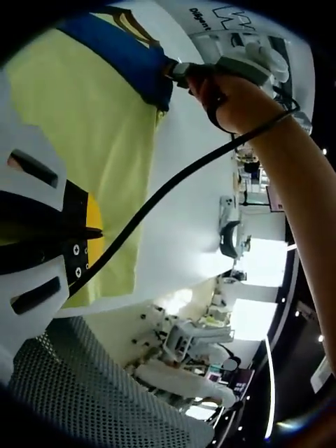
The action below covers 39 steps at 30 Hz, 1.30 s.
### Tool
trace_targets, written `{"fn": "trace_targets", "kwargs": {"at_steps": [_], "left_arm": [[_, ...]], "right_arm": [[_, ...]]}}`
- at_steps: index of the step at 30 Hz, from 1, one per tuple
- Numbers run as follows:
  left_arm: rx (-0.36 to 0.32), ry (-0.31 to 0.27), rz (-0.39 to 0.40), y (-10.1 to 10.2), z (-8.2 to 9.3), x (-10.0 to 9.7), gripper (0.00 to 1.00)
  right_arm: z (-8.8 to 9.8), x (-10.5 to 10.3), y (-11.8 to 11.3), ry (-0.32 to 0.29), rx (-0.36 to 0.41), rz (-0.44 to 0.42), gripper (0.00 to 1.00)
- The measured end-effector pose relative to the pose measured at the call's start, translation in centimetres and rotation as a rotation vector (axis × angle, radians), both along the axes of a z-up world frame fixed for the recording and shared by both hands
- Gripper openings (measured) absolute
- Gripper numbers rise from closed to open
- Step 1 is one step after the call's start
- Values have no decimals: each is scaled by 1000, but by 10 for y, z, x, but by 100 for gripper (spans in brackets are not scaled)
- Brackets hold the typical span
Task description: Fold the garment on the visible template until the final outline fits inside the template.
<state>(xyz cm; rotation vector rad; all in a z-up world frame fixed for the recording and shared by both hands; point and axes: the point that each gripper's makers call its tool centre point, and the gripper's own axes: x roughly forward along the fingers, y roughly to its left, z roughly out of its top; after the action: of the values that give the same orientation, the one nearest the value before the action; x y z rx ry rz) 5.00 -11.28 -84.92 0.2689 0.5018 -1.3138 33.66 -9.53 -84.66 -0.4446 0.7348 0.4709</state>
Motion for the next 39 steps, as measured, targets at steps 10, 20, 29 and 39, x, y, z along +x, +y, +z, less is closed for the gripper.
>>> {"fn": "trace_targets", "kwargs": {"at_steps": [10,20,29,39], "left_arm": [[-6,-8,-9,-21,0,0,0],[1,-5,-7,-43,0,3,0],[-9,-6,-13,-50,0,2,0],[-38,38,-12,-51,0,1,0]], "right_arm": [[-3,4,-24,4,-34,-8,0],[-3,7,-38,13,-42,-27,0],[-3,5,-50,22,-54,-48,0],[-4,4,-53,56,-35,-71,0]]}}
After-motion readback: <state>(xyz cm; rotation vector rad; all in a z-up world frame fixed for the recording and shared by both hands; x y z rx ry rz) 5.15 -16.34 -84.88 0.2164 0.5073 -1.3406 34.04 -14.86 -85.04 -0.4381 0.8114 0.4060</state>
